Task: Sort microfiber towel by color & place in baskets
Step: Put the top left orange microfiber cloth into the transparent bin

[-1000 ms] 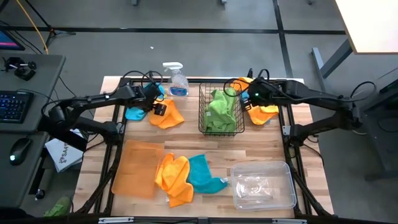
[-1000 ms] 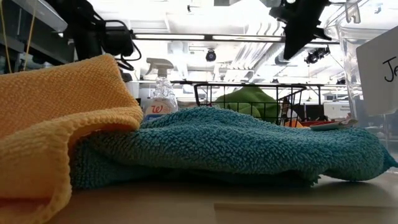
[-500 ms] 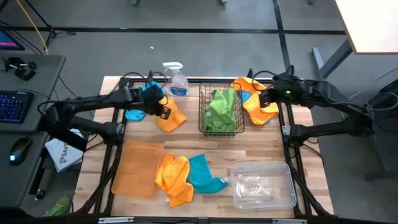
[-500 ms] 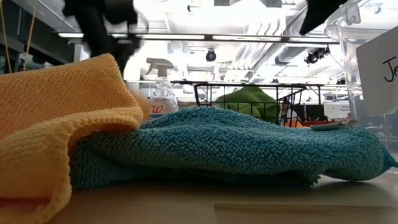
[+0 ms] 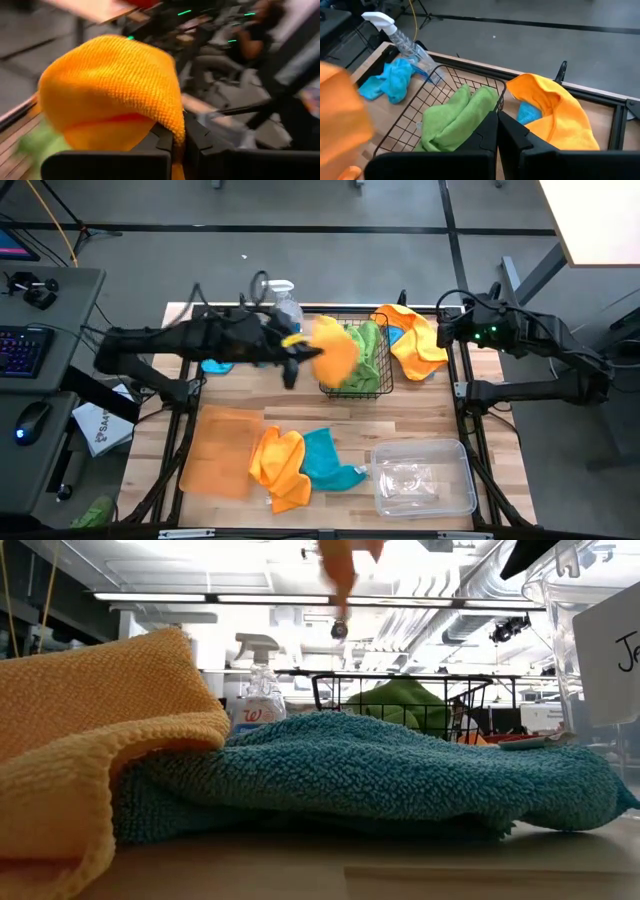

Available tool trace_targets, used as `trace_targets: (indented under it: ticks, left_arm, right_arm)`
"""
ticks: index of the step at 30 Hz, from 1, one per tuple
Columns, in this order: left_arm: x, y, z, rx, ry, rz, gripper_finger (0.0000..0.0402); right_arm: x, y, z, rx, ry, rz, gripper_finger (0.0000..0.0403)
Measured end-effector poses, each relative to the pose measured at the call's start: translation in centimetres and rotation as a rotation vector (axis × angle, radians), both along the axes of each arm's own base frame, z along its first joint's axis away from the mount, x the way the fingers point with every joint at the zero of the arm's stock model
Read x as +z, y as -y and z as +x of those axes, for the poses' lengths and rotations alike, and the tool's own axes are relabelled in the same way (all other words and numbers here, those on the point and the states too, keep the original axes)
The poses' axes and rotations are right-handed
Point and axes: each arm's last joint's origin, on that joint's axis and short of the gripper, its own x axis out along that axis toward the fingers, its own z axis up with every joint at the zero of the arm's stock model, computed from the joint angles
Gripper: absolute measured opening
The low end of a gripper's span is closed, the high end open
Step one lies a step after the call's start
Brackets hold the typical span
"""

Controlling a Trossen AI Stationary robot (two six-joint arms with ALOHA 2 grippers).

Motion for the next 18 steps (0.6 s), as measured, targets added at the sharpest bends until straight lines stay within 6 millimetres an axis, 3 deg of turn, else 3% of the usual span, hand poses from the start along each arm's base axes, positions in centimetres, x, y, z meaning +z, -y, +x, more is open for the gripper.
trace_targets:
  ticks: [5,9,18]
  left_arm:
    - [1.1,3.2,6.0,-0.234,0.132,0.062,0.0]
    - [0.5,5.3,9.9,-0.398,0.226,0.038,0.0]
    - [-4.7,9.1,15.9,-0.68,0.346,-0.103,0.0]
  right_arm:
    - [0.0,0.0,0.1,0.009,-0.013,-0.007,0.0001]
    - [0.0,0.0,0.1,0.009,-0.013,-0.007,0.0001]
    - [-0.1,0.0,0.0,0.017,-0.031,-0.006,0.0001]
